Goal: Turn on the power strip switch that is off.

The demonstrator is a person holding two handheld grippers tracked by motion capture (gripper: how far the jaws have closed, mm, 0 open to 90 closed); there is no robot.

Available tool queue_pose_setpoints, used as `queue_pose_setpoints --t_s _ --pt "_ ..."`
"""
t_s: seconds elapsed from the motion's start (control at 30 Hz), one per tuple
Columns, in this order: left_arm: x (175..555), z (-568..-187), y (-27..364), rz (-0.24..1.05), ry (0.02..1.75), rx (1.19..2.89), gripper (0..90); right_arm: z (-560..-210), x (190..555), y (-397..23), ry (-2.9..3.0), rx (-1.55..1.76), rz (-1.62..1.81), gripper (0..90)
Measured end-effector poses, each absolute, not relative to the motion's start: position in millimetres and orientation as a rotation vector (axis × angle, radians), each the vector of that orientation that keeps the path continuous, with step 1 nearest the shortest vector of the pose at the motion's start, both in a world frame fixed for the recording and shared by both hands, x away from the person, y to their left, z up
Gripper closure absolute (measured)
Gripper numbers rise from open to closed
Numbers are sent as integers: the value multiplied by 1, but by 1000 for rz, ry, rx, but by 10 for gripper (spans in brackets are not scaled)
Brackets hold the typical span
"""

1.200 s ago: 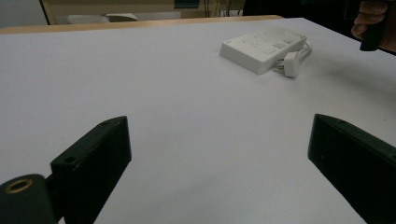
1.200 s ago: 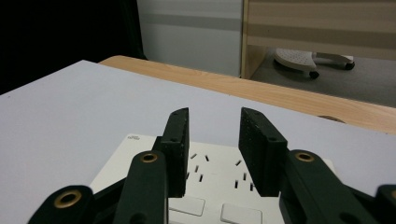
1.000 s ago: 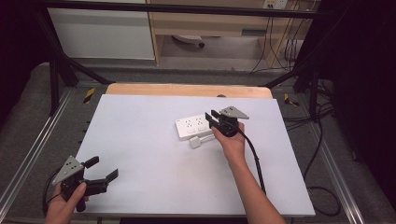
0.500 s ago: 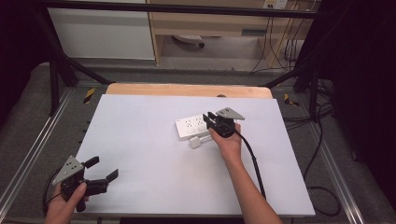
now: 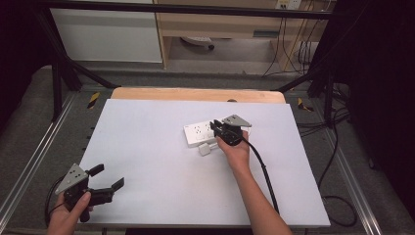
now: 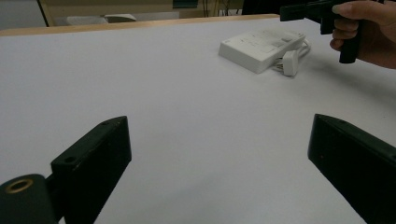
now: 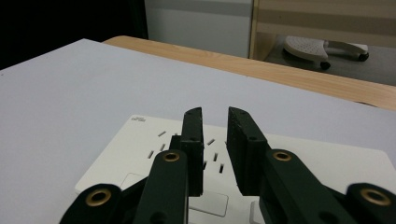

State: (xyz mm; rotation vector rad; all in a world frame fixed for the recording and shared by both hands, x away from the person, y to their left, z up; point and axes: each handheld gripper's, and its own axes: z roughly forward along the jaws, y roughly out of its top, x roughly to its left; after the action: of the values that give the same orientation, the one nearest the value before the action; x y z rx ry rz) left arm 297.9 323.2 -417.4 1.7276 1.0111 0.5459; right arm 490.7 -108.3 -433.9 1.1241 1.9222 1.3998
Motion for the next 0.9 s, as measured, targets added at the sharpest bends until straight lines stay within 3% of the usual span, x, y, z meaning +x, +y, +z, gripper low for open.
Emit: queue_pose_setpoints --t_s 0.9 --pt "298 -417 323 546 1008 1731 62 -449 492 -94 1970 1115 1392 816"
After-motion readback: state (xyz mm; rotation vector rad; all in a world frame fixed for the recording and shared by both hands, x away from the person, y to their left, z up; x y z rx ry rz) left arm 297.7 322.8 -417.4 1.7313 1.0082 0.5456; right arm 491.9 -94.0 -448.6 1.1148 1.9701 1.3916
